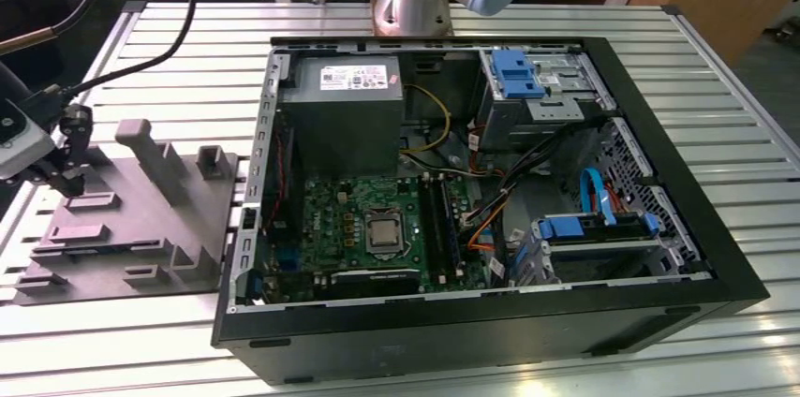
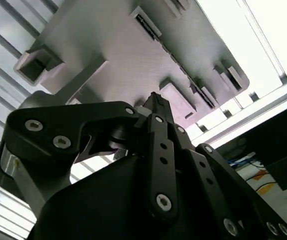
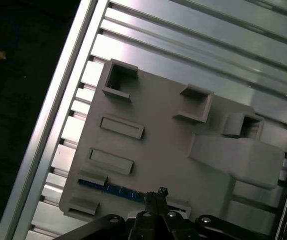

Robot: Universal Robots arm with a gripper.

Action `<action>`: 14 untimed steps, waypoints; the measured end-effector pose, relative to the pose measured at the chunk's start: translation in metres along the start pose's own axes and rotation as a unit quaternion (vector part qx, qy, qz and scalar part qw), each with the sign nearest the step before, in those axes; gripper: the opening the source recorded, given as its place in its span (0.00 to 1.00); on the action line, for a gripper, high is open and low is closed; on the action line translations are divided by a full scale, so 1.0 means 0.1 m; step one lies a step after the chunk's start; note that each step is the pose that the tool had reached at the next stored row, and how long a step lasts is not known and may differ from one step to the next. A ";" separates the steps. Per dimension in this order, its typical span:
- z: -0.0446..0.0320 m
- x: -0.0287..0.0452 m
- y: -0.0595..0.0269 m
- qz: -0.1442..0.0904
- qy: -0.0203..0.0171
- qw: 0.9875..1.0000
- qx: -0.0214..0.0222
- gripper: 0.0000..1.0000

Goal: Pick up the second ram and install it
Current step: 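Pick up the second ram and move it above second insertion slot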

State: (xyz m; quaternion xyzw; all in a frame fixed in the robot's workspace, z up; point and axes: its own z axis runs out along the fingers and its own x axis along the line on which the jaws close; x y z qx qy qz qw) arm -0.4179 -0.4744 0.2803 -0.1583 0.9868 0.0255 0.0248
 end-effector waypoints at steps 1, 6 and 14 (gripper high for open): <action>0.003 0.000 0.000 -0.009 0.000 1.000 0.000 0.10; 0.017 0.001 -0.001 -0.054 0.002 0.999 -0.003 0.10; 0.041 0.002 -0.002 -0.127 0.006 0.992 -0.006 0.10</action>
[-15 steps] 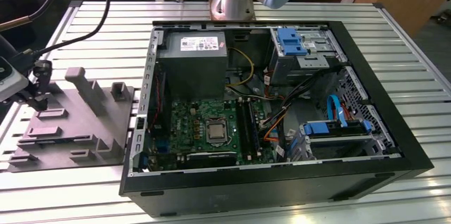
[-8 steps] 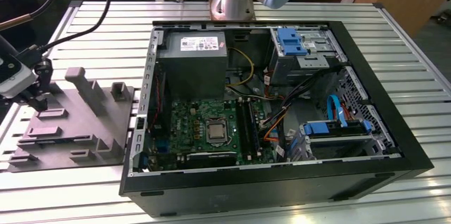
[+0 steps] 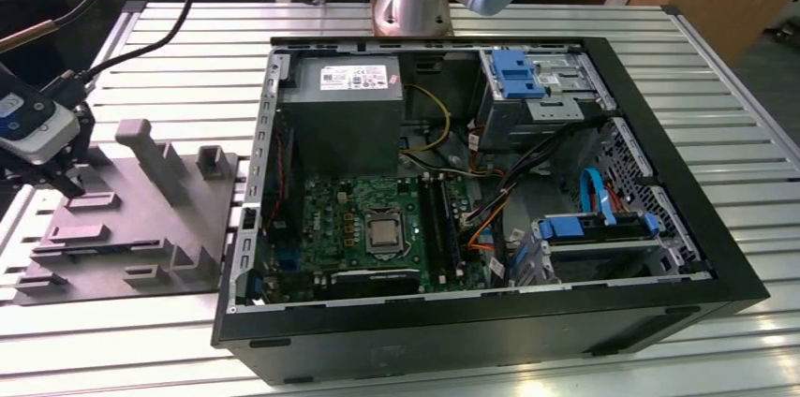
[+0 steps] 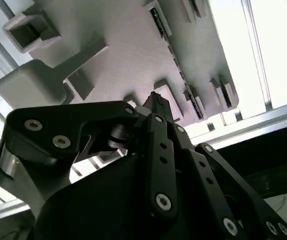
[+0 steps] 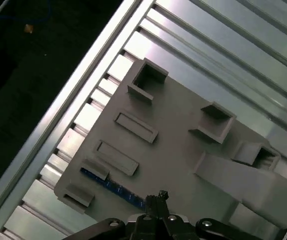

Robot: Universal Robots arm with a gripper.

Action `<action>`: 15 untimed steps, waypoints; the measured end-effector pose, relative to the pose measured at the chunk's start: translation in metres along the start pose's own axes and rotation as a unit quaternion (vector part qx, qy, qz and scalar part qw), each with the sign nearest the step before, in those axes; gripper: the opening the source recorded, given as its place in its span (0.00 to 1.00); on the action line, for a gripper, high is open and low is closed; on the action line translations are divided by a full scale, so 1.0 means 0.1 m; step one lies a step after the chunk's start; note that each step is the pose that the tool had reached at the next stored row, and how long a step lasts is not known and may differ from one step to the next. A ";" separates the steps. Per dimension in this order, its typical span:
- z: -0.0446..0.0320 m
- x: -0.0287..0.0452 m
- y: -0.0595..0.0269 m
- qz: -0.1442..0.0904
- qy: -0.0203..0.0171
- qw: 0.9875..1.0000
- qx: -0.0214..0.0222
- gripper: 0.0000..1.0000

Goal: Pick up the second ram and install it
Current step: 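Pick up the second ram and move it above second insertion slot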

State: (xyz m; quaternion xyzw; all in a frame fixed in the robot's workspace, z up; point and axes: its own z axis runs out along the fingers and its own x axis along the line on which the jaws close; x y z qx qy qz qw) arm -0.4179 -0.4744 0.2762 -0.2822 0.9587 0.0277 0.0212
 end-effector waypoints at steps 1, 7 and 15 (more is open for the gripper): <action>0.003 0.000 0.000 -0.009 0.000 1.000 0.000 0.10; 0.020 0.001 -0.001 -0.064 0.003 0.998 -0.003 0.10; 0.045 0.002 -0.002 -0.135 0.006 0.991 -0.007 0.10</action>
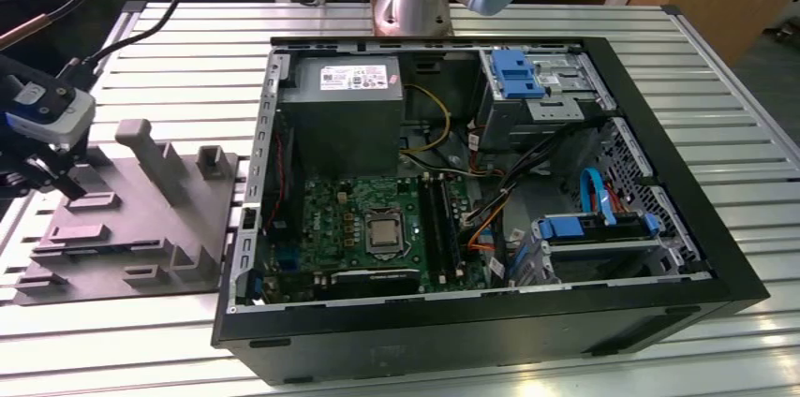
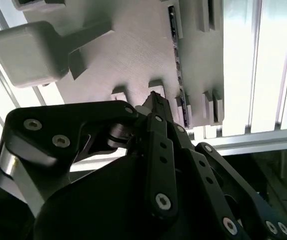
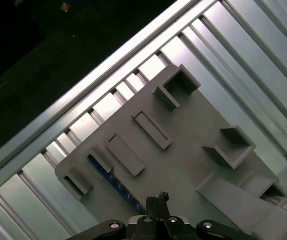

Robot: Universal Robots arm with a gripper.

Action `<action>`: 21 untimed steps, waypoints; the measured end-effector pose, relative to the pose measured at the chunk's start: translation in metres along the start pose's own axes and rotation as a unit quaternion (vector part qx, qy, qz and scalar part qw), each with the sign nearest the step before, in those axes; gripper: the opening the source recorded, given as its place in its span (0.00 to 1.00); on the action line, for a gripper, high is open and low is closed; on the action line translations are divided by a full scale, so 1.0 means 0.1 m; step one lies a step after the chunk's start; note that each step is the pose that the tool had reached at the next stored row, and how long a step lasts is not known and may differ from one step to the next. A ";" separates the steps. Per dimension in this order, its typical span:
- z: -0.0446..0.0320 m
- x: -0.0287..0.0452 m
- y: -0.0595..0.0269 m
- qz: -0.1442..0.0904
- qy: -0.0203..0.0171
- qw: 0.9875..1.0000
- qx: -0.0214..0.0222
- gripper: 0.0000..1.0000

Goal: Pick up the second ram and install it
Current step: 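Pick up the second ram and move it above second insertion slot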

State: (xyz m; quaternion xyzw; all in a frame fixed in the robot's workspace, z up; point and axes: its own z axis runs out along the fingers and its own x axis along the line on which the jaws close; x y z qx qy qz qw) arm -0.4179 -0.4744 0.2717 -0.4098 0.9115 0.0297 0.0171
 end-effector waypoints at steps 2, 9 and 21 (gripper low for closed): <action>0.008 0.001 0.000 -0.018 0.001 1.000 -0.001 0.10; 0.036 0.002 -0.002 -0.082 0.003 0.997 -0.005 0.10; 0.090 0.005 -0.004 -0.190 0.008 0.982 -0.011 0.10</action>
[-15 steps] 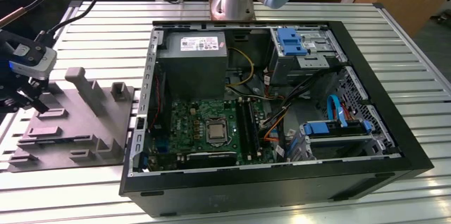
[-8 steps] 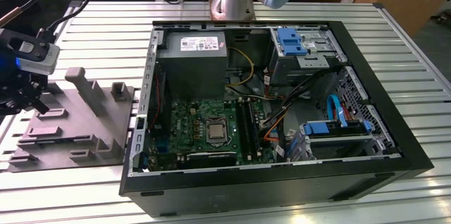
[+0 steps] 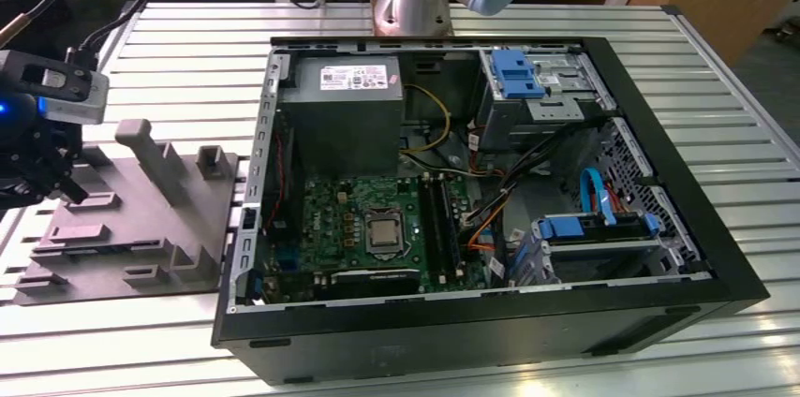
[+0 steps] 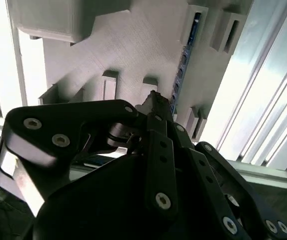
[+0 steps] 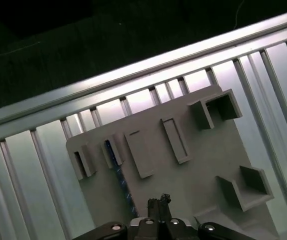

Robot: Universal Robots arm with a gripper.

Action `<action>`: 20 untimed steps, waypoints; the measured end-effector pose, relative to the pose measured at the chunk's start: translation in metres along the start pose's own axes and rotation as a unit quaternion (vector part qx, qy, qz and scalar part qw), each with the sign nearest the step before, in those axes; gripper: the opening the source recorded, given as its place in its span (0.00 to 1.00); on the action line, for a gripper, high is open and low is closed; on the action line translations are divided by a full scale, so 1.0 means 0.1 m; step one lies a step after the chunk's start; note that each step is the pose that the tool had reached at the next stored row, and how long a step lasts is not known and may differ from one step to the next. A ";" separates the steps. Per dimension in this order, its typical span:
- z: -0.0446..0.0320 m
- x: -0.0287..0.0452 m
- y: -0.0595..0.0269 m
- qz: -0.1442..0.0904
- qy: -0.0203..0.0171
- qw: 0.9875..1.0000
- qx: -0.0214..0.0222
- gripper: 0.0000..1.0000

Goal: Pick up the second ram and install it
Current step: 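Pick up the second ram and move it above second insertion slot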

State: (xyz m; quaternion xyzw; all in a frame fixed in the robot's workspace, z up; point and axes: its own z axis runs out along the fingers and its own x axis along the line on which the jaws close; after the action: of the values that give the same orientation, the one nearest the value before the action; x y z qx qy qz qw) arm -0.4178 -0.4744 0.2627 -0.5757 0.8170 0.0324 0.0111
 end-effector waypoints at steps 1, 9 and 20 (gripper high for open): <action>0.005 0.000 0.000 -0.009 0.000 1.000 0.000 0.10; 0.051 0.003 -0.002 -0.081 0.003 0.997 -0.004 0.10; 0.084 0.007 -0.004 -0.125 0.005 0.992 -0.007 0.10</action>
State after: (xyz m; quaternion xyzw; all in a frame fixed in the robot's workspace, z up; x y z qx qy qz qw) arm -0.4179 -0.4746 0.2542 -0.6734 0.7385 0.0335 0.0070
